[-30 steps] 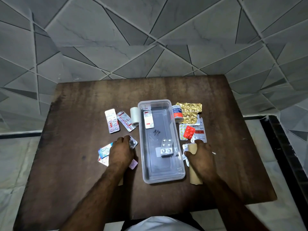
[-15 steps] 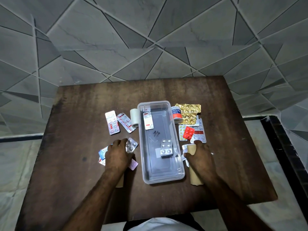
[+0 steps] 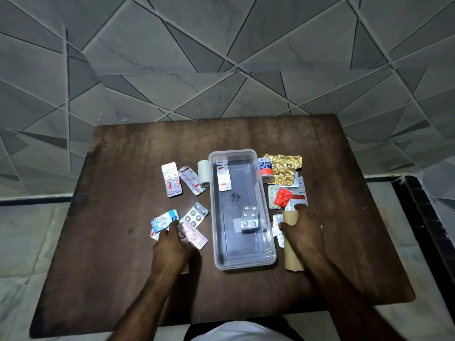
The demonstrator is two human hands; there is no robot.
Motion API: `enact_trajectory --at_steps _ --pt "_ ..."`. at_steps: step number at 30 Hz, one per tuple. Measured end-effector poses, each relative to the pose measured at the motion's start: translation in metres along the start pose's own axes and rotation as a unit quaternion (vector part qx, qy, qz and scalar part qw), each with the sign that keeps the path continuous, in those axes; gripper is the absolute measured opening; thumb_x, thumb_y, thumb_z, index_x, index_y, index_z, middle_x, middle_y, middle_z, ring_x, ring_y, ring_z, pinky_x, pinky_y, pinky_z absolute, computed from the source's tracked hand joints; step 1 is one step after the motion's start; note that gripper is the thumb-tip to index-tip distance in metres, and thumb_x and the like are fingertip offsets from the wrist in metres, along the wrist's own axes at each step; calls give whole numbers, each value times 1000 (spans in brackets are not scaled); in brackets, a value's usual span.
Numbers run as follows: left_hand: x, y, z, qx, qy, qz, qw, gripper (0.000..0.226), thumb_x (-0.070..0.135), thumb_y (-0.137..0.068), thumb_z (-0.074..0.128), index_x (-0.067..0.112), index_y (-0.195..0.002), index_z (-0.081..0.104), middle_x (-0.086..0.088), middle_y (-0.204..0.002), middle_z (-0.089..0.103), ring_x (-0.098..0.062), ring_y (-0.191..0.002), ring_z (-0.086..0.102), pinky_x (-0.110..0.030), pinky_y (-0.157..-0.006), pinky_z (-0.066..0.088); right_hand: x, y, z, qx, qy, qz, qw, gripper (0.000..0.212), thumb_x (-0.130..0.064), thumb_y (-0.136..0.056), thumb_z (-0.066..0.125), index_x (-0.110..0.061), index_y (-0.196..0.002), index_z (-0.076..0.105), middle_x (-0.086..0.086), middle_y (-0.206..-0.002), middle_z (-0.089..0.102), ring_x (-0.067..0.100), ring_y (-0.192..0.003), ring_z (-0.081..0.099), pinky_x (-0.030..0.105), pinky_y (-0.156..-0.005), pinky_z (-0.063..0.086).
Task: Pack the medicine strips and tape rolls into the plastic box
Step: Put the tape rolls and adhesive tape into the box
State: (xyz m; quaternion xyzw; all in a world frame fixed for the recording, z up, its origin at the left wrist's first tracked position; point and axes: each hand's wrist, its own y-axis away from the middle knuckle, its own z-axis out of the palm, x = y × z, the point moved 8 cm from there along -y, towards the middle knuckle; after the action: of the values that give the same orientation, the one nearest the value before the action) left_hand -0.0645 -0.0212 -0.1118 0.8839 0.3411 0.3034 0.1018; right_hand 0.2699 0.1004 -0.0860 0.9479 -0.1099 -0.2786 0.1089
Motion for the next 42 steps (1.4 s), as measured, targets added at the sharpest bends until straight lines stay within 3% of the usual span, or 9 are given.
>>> enact_trajectory --at_steps 2,6,9,13,17,30,36,39,42 --pt "10 -3 -16 31 30 8 999 35 24 -84 61 13 -117 56 -17 -102 69 -38 -97 64 -37 -76 46 -5 -5 -14 22 -38 -1 999 60 -25 -70 77 -11 -123 51 15 -118 63 35 -106 62 39 -86 49" --pt "55 -10 -47 31 98 34 994 55 26 -74 76 16 -124 57 -7 -106 68 -28 -100 64 -32 -82 47 -42 -17 -46 51 -110 -25 992 60 -24 -71 79 -14 -122 49 10 -115 64 30 -101 62 31 -78 44" --pt "97 -19 -59 35 140 70 987 50 31 -74 77 19 -119 60 -5 -107 70 -27 -99 65 -34 -85 51 -84 -25 -59 56 -132 -61 988 61 -29 -70 80 -16 -121 48 7 -112 64 27 -99 63 33 -79 48" --pt "154 -37 -57 41 147 123 981 46 29 -75 76 14 -117 63 -7 -111 71 -26 -101 65 -28 -84 45 -135 -33 -50 35 -119 -91 988 60 -36 -69 81 -17 -116 47 9 -109 67 28 -96 64 38 -81 52" --pt "181 -64 -37 35 113 139 983 40 28 -76 74 14 -112 67 -6 -115 70 -25 -108 64 -30 -90 46 -161 -43 -24 -7 -64 -113 991 57 -36 -74 78 -16 -116 46 12 -110 67 31 -99 63 31 -74 44" --pt "186 -109 -13 42 87 131 987 34 4 -79 61 7 -113 66 -15 -115 67 -30 -108 61 -27 -87 44 -186 -75 21 -29 58 -183 981 55 -29 -83 66 -10 -130 44 17 -125 56 35 -115 54 40 -92 45" --pt "185 -119 -9 32 77 159 984 21 13 -86 59 11 -104 68 -14 -105 69 -28 -94 65 -25 -79 45 -187 -78 31 -41 106 -206 972 53 -16 -85 60 -9 -136 45 16 -134 51 34 -118 53 39 -99 44" --pt "179 -122 -21 41 148 159 975 22 12 -82 64 16 -103 69 -6 -101 71 -22 -87 68 -21 -79 45 -184 -83 24 -47 59 -205 976 46 -14 -86 60 -12 -131 51 12 -132 53 30 -118 53 34 -98 42" --pt "156 -132 -48 98 245 113 958 23 9 -82 61 19 -101 70 3 -93 70 -18 -85 67 -26 -82 51 -167 -100 4 -22 -1 -178 984 38 -14 -86 61 -14 -124 58 9 -127 58 25 -115 55 26 -92 40"
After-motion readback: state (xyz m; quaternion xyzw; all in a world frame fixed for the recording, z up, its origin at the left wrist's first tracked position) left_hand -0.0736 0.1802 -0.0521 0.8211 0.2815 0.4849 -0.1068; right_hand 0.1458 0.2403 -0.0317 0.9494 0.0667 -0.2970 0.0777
